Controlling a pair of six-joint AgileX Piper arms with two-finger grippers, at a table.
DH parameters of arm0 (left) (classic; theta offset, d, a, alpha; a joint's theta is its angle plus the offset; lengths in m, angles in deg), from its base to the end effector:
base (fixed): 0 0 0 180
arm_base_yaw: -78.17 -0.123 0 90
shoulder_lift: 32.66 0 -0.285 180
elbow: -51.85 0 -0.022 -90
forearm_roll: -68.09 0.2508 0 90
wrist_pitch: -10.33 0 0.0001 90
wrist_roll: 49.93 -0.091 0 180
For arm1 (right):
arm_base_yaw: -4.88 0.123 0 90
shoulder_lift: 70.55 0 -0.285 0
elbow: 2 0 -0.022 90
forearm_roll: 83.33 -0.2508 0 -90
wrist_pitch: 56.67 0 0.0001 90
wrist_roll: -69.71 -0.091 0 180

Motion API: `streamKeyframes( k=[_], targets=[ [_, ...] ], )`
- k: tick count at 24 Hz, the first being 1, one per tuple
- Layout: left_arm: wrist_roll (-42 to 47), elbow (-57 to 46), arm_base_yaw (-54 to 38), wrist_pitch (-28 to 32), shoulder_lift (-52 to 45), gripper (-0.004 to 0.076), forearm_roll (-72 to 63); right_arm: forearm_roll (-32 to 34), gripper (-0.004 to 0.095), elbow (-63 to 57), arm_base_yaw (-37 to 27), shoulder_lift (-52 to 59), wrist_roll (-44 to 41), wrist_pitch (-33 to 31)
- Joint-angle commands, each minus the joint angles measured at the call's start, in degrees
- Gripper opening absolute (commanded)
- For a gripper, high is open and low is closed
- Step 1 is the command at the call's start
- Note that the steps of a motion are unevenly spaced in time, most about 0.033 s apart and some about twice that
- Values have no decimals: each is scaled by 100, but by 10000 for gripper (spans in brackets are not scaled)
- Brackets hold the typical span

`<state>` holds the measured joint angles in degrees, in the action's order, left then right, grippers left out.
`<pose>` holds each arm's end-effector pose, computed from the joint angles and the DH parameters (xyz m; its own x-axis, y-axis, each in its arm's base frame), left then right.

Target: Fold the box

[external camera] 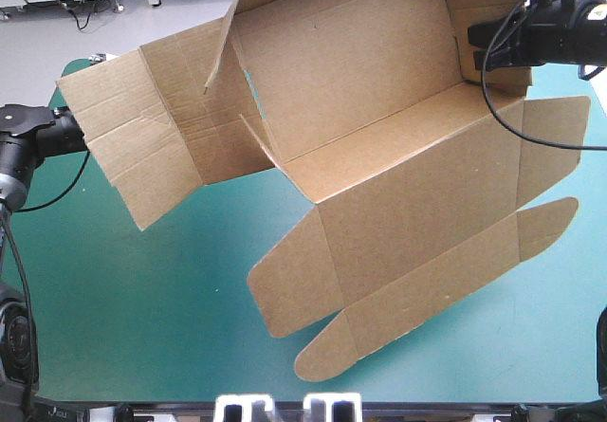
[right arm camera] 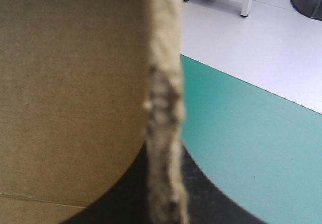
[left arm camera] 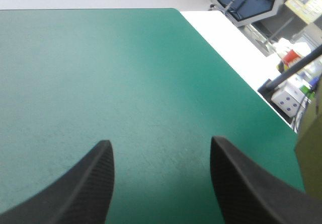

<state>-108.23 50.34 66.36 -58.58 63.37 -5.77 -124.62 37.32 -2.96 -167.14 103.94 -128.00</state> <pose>0.3208 -0.0163 0.3676 -0.5987 -0.0691 -0.7980 0.6263 0.5806 -0.5202 0.2963 0.0166 0.5214 -0.3813 -0.1979 -0.9030 -0.5629 0.8245 0.0570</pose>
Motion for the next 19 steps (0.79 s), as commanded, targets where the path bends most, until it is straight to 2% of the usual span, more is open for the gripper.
streamKeyframes(
  k=[1,5,11,17,19],
  targets=[
    [-79,146,411,-555,-350,417,-241,-412,-24,171,-43,-94,21,-52],
    [-66,146,495,-555,-568,454,-297,-262,-24,171,-43,-419,-25,-20],
    [293,146,553,-541,-808,465,-396,861,-24,161,547,-669,-569,409],
    [317,146,972,-541,-820,465,-480,972,-24,161,1099,-693,-707,898],
    [365,146,1079,-532,-820,466,-414,1249,-23,161,1280,-693,-930,1011]
  ],
)
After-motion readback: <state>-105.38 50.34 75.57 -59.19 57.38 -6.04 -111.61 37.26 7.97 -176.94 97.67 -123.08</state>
